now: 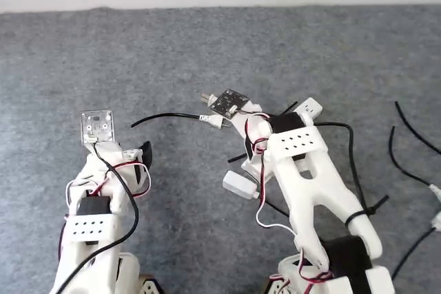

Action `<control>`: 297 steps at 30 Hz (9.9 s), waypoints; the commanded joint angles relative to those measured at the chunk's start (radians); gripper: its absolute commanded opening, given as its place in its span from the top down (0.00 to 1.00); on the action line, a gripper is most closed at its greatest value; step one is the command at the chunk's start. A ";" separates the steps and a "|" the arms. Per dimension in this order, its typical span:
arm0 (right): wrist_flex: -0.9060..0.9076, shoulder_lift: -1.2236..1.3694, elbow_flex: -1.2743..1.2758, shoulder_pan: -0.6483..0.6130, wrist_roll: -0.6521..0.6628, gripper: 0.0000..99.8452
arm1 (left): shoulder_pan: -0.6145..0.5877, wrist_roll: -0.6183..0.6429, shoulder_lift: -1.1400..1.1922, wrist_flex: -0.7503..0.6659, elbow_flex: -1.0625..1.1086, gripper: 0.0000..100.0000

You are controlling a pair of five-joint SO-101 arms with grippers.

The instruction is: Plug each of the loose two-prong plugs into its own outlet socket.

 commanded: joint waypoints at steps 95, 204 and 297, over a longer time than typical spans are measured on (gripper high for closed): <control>-0.148 0.160 0.078 -0.292 -0.255 0.68 | -0.003 0.000 0.008 -0.025 -0.045 0.77; 0.372 0.628 -0.761 -0.205 -1.033 0.97 | -0.003 0.000 0.000 -0.025 -0.033 0.77; -0.177 0.941 -1.054 -0.048 0.121 1.00 | -0.005 -0.049 0.000 -0.023 -0.030 0.77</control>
